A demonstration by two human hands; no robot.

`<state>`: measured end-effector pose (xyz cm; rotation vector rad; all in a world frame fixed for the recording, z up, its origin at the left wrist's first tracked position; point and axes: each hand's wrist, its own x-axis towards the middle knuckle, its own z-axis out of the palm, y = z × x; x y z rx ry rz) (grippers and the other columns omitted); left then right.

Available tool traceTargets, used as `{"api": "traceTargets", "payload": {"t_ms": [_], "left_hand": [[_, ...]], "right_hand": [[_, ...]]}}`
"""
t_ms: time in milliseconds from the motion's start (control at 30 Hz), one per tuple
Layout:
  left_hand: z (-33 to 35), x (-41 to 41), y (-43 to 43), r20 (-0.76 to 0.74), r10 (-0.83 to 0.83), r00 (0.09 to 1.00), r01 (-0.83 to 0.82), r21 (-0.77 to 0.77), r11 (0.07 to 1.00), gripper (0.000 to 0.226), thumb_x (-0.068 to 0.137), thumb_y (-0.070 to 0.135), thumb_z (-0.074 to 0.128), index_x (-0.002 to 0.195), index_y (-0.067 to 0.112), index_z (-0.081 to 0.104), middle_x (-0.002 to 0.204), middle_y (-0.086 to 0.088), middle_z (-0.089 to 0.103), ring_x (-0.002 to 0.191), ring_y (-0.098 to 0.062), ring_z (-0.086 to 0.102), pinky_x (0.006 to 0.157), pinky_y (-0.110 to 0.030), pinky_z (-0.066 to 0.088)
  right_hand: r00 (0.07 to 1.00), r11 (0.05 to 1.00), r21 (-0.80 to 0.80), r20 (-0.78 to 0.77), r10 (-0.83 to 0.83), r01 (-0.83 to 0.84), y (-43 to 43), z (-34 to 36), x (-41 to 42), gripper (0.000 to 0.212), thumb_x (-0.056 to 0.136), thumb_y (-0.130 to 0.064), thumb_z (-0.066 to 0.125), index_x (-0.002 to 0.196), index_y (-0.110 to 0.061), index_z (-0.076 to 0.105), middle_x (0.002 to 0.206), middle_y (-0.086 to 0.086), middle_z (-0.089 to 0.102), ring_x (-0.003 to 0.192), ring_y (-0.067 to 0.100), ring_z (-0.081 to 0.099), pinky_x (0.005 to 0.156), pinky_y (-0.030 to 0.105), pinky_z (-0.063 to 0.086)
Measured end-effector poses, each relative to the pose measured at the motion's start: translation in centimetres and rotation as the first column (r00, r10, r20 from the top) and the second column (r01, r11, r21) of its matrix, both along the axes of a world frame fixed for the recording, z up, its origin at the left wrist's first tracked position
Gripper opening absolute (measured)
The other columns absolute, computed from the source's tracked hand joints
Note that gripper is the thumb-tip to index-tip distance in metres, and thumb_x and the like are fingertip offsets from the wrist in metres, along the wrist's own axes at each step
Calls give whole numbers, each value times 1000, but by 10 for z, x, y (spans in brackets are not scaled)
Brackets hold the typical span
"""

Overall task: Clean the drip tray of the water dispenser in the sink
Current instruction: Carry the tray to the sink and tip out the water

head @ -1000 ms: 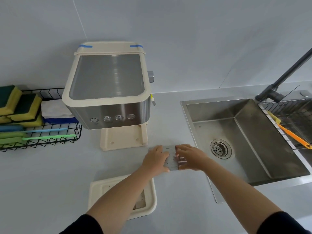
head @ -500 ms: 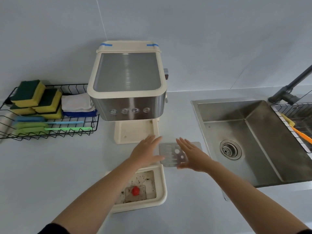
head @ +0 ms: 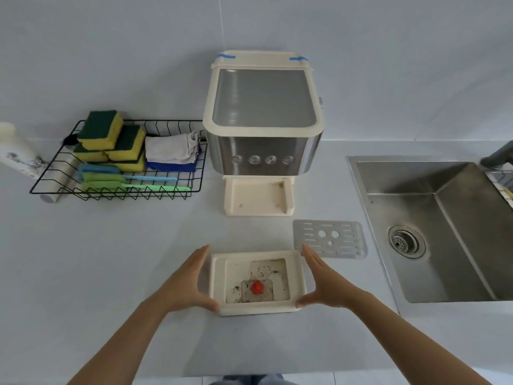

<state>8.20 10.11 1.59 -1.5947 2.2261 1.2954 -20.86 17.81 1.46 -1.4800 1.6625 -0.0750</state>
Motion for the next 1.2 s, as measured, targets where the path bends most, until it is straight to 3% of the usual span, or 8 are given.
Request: {"api": "traceTargets", "payload": {"t_ms": [133, 300, 533, 733, 967, 1200], "left_hand": [[-10, 10, 11, -48, -52, 997, 54, 25, 998, 146, 29, 63, 81, 146, 28, 0, 153, 14, 14, 140, -5, 19, 115, -31, 25], [-17, 4, 17, -148, -46, 988, 48, 10, 999, 133, 41, 40, 85, 145, 33, 2, 147, 19, 26, 133, -4, 32, 107, -29, 37], [-21, -2, 14, -204, -17, 979, 16, -8, 1000, 130, 53, 22, 86, 146, 25, -5, 137, 23, 23, 127, -2, 33, 98, -15, 29], [-11, -4, -4, -214, -43, 976, 43, -5, 999, 133, 53, 22, 87, 146, 22, -9, 149, 8, 28, 136, -12, 31, 102, -17, 28], [18, -30, -14, -321, -97, 942, 95, -23, 995, 125, 54, 11, 87, 145, 26, 2, 119, 23, 33, 114, 3, 31, 89, -10, 28], [31, -76, -25, -349, -113, 930, 149, 80, 986, 130, 53, 8, 87, 144, 34, -3, 129, 20, 34, 121, 0, 32, 97, -16, 30]], "right_hand": [[985, 987, 31, 62, -160, 158, 5, -1, 14, 116, 72, -30, 76, 147, -13, -12, 158, -1, 1, 145, 19, 11, 116, 33, 18], [968, 971, 44, 81, -238, 235, 9, -1, 26, 103, 75, -21, 74, 147, -17, 1, 152, 0, 23, 135, 21, 32, 107, 33, 32], [929, 935, 98, 114, -352, 342, 13, 2, 35, 100, 79, -14, 69, 147, -21, -4, 142, 7, 42, 129, 26, 42, 102, 33, 38], [841, 868, 79, 220, -494, 490, 12, 13, 37, 79, 88, -18, 57, 147, -27, 5, 138, 5, 49, 124, 23, 49, 104, 37, 40], [765, 806, 106, 261, -588, 583, 9, 28, 12, 54, 97, -19, 36, 146, -32, 18, 141, 0, 45, 129, 23, 42, 110, 47, 34], [685, 751, 99, 346, -641, 653, 13, 48, -31, 45, 98, -10, 31, 139, -29, 34, 121, -1, 53, 114, 19, 50, 97, 40, 45]]}}
